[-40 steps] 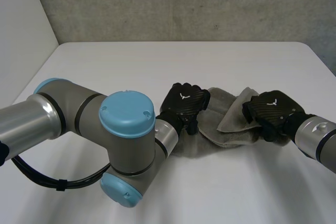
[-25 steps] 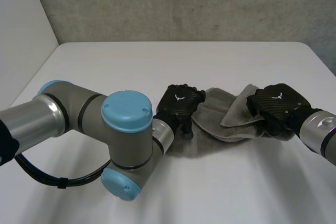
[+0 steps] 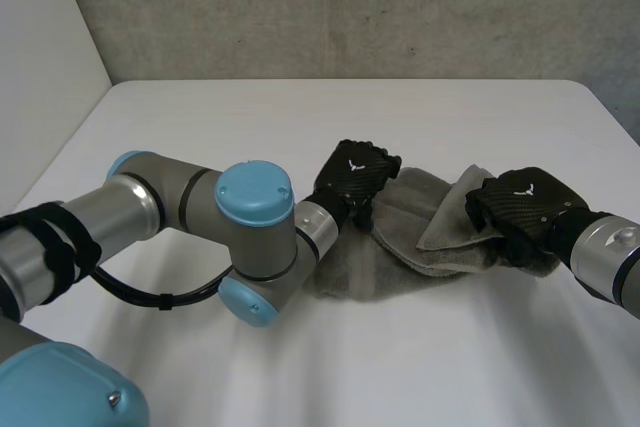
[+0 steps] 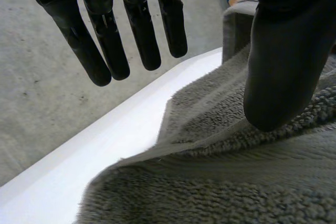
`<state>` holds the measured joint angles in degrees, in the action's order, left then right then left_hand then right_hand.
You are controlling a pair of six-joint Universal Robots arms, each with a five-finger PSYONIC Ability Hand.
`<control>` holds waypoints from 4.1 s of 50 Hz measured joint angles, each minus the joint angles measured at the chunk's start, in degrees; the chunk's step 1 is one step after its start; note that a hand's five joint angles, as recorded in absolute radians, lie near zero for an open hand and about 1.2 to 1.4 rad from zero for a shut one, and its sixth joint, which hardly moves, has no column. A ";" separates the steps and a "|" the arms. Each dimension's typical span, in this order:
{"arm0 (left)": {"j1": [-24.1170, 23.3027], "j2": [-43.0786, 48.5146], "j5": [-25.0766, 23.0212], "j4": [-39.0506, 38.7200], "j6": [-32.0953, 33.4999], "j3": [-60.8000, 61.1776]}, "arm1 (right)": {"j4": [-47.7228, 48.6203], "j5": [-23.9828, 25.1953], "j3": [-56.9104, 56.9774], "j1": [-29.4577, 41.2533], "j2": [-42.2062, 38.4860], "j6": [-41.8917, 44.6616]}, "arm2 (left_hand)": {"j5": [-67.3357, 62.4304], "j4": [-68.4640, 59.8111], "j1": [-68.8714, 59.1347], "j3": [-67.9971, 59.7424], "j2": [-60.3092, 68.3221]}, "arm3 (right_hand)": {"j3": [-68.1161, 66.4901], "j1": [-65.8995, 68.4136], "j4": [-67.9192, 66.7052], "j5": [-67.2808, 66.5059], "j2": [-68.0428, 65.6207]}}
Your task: Fold the towel.
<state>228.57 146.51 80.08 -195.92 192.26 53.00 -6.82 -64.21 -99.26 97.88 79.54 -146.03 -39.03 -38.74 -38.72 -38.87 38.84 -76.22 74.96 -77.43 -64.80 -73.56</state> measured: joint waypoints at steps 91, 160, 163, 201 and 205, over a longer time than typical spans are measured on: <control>0.05 6.75 -4.36 4.56 8.16 -8.42 | 0.87 0.25 0.10 0.35 -4.05 0.36 | -44.39 -45.82 -44.51 -45.73 45.47 | -0.05 -0.07 0.00 0.00 0.04; 8.55 -36.11 5.32 -7.99 22.65 54.69 | 7.16 -9.14 0.39 8.73 -5.58 -19.59 | -47.40 -48.39 -44.92 -49.90 47.23 | 52.00 -51.14 53.46 52.60 49.45; 8.53 -36.23 5.30 -7.99 22.54 54.58 | 7.05 -9.13 0.12 9.73 -4.12 -16.41 | -47.40 -48.39 -44.92 -49.90 47.23 | 54.20 -53.12 56.43 55.72 50.96; 10.21 -40.20 4.75 -6.84 29.59 58.35 | -15.80 0.15 23.21 18.62 -20.05 31.78 | -47.40 -48.39 -44.93 -49.91 47.23 | 54.05 -53.12 56.34 52.45 50.96; 10.81 -40.11 4.70 -6.92 29.52 58.31 | -15.79 -2.19 23.83 19.14 -22.07 35.51 | -47.40 -48.39 -44.94 -49.91 47.23 | 54.05 -53.12 56.34 52.44 50.96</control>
<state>239.38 106.40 84.78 -202.84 221.79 111.31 -22.60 -66.41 -75.43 117.02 57.48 -110.52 -86.43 -87.13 -83.65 -88.78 86.08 -22.17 21.85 -21.09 -12.36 -22.59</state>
